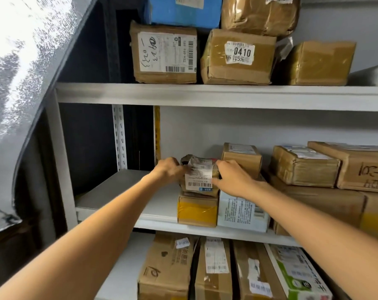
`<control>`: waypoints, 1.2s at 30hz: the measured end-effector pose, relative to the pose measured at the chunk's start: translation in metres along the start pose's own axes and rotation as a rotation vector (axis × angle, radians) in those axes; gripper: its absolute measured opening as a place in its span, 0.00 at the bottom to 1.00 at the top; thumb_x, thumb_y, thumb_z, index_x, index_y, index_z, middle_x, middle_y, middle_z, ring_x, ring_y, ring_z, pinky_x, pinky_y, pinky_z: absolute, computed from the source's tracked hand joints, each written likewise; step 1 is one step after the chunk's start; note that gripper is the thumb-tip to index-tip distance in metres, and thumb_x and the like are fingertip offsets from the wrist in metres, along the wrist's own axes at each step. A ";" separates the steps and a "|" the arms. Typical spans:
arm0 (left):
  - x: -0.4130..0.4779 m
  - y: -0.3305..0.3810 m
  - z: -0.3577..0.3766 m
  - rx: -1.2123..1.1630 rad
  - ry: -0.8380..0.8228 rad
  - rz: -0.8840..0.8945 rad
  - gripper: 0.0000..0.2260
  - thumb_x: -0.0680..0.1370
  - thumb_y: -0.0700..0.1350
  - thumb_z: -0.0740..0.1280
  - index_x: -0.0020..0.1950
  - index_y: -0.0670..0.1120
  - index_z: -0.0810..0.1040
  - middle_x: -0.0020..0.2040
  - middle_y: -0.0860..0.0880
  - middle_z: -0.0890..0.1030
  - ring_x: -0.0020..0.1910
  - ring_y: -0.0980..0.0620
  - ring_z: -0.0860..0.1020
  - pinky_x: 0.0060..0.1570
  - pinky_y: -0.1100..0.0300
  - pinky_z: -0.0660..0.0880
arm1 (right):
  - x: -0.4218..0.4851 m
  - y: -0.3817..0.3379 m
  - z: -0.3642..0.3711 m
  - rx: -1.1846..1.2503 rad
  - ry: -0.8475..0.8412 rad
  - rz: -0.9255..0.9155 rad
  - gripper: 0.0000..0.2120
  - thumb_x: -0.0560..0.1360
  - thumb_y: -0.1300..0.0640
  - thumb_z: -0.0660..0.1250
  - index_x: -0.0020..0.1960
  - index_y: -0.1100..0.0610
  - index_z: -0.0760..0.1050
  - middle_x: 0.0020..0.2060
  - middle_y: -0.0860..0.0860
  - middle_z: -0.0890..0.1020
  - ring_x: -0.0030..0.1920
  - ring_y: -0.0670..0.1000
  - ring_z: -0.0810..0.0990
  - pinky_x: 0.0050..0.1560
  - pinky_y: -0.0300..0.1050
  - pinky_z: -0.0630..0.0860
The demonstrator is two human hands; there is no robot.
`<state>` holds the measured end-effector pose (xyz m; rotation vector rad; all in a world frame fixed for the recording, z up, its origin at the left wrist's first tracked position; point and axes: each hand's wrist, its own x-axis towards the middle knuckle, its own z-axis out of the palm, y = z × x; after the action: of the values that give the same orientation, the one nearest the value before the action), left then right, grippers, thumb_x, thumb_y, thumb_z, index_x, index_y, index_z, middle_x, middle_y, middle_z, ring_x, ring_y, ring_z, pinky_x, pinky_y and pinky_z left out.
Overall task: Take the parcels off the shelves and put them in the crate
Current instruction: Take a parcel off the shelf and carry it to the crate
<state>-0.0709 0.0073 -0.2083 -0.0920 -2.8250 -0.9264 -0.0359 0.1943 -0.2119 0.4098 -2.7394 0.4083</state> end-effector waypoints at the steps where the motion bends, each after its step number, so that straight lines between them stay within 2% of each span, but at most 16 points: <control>1: 0.004 0.002 0.003 -0.069 0.016 -0.040 0.23 0.77 0.61 0.63 0.53 0.41 0.80 0.51 0.42 0.82 0.47 0.44 0.79 0.42 0.55 0.75 | 0.004 -0.002 0.002 0.036 0.033 0.024 0.09 0.77 0.55 0.67 0.51 0.61 0.73 0.45 0.54 0.77 0.44 0.53 0.77 0.41 0.46 0.75; 3: 0.008 0.004 0.008 -0.177 0.024 -0.099 0.24 0.77 0.63 0.63 0.49 0.41 0.79 0.47 0.42 0.81 0.45 0.44 0.79 0.42 0.54 0.76 | 0.010 -0.005 0.007 0.106 0.104 0.089 0.09 0.79 0.54 0.65 0.49 0.61 0.72 0.45 0.54 0.76 0.47 0.53 0.74 0.41 0.45 0.69; 5: 0.010 0.003 0.014 -0.254 -0.033 -0.146 0.21 0.76 0.62 0.64 0.45 0.43 0.76 0.44 0.44 0.80 0.42 0.46 0.78 0.42 0.55 0.78 | 0.012 -0.008 0.013 0.202 0.144 0.174 0.10 0.79 0.53 0.65 0.49 0.58 0.69 0.50 0.56 0.74 0.49 0.53 0.71 0.44 0.46 0.66; 7: 0.011 0.000 0.020 -0.390 -0.096 -0.187 0.17 0.77 0.58 0.65 0.45 0.43 0.75 0.47 0.42 0.81 0.43 0.46 0.79 0.47 0.52 0.78 | 0.012 -0.010 0.019 0.285 0.160 0.241 0.11 0.79 0.52 0.65 0.49 0.57 0.66 0.53 0.56 0.72 0.50 0.53 0.70 0.46 0.46 0.66; 9: 0.011 -0.002 0.022 -0.549 -0.111 -0.193 0.14 0.78 0.52 0.67 0.52 0.40 0.75 0.53 0.39 0.82 0.48 0.44 0.81 0.52 0.49 0.79 | 0.012 -0.009 0.021 0.316 0.170 0.255 0.12 0.77 0.52 0.67 0.51 0.58 0.67 0.55 0.56 0.72 0.51 0.53 0.70 0.47 0.45 0.66; 11: 0.006 -0.006 0.021 -0.631 -0.076 -0.218 0.17 0.77 0.46 0.69 0.60 0.37 0.72 0.53 0.37 0.82 0.50 0.42 0.82 0.52 0.48 0.79 | 0.013 -0.006 0.019 0.381 0.169 0.267 0.17 0.74 0.52 0.72 0.54 0.58 0.68 0.54 0.54 0.72 0.54 0.53 0.72 0.48 0.45 0.68; 15: -0.010 -0.013 0.017 -0.863 -0.013 -0.191 0.19 0.73 0.32 0.71 0.62 0.33 0.71 0.56 0.35 0.80 0.50 0.41 0.81 0.47 0.50 0.80 | 0.013 -0.007 0.018 0.660 0.150 0.290 0.26 0.67 0.60 0.78 0.53 0.55 0.63 0.47 0.48 0.71 0.54 0.52 0.74 0.53 0.47 0.74; 18: -0.023 -0.020 0.011 -1.011 0.023 -0.130 0.29 0.70 0.23 0.67 0.70 0.36 0.68 0.60 0.37 0.78 0.53 0.41 0.79 0.45 0.52 0.79 | 0.013 -0.011 0.022 0.771 0.188 0.265 0.24 0.71 0.63 0.74 0.62 0.61 0.66 0.56 0.54 0.76 0.58 0.53 0.76 0.56 0.49 0.77; 21: -0.034 -0.024 0.002 -1.026 -0.005 -0.085 0.29 0.70 0.23 0.66 0.70 0.38 0.67 0.55 0.38 0.80 0.51 0.40 0.80 0.42 0.53 0.80 | 0.011 -0.017 0.021 0.868 0.223 0.218 0.22 0.72 0.68 0.71 0.64 0.64 0.68 0.59 0.57 0.78 0.54 0.49 0.76 0.42 0.36 0.76; 24: -0.045 -0.028 0.001 -1.014 0.070 -0.002 0.20 0.70 0.26 0.67 0.59 0.40 0.72 0.44 0.41 0.80 0.46 0.40 0.77 0.45 0.51 0.75 | 0.009 -0.018 0.019 0.902 0.264 0.217 0.26 0.67 0.74 0.73 0.61 0.64 0.68 0.56 0.57 0.76 0.57 0.53 0.75 0.48 0.43 0.76; 26: -0.051 -0.030 0.003 -0.993 0.155 0.096 0.21 0.68 0.24 0.69 0.56 0.38 0.72 0.48 0.38 0.80 0.52 0.38 0.78 0.54 0.46 0.76 | 0.008 -0.018 0.018 0.950 0.295 0.245 0.22 0.68 0.77 0.70 0.56 0.64 0.68 0.54 0.56 0.76 0.56 0.54 0.75 0.48 0.48 0.78; 28: -0.056 -0.030 0.003 -0.932 0.201 0.192 0.24 0.66 0.24 0.72 0.58 0.36 0.71 0.55 0.37 0.80 0.56 0.40 0.79 0.58 0.43 0.76 | 0.007 -0.016 0.019 1.048 0.332 0.253 0.18 0.69 0.79 0.65 0.55 0.65 0.70 0.52 0.58 0.78 0.54 0.57 0.78 0.43 0.53 0.81; 30: -0.061 -0.028 0.002 -0.852 0.220 0.252 0.26 0.64 0.27 0.75 0.59 0.37 0.71 0.56 0.39 0.80 0.56 0.42 0.80 0.56 0.47 0.78 | 0.007 -0.013 0.018 1.102 0.331 0.270 0.20 0.68 0.79 0.67 0.57 0.64 0.71 0.51 0.57 0.79 0.51 0.54 0.79 0.35 0.42 0.80; 32: -0.066 -0.026 0.000 -0.800 0.207 0.303 0.29 0.63 0.29 0.78 0.59 0.39 0.70 0.55 0.41 0.80 0.52 0.45 0.81 0.50 0.57 0.80 | 0.007 -0.008 0.016 1.155 0.325 0.274 0.21 0.67 0.78 0.69 0.56 0.64 0.73 0.51 0.56 0.81 0.48 0.51 0.79 0.31 0.33 0.76; 34: -0.073 -0.022 0.000 -0.769 0.197 0.341 0.31 0.61 0.32 0.80 0.60 0.43 0.71 0.55 0.44 0.79 0.48 0.51 0.82 0.44 0.66 0.78 | 0.009 -0.001 0.014 1.206 0.339 0.275 0.15 0.69 0.76 0.69 0.51 0.61 0.75 0.49 0.55 0.82 0.48 0.51 0.80 0.33 0.34 0.75; 36: -0.079 -0.017 0.006 -0.630 0.252 0.415 0.37 0.60 0.38 0.82 0.64 0.53 0.71 0.56 0.48 0.77 0.51 0.54 0.79 0.46 0.67 0.76 | 0.013 0.003 0.013 1.306 0.362 0.324 0.10 0.74 0.70 0.67 0.53 0.59 0.76 0.50 0.55 0.82 0.48 0.52 0.81 0.38 0.38 0.76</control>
<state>0.0041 -0.0031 -0.2366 -0.5653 -2.0759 -1.5372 -0.0525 0.1899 -0.2200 0.1275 -1.8237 2.0862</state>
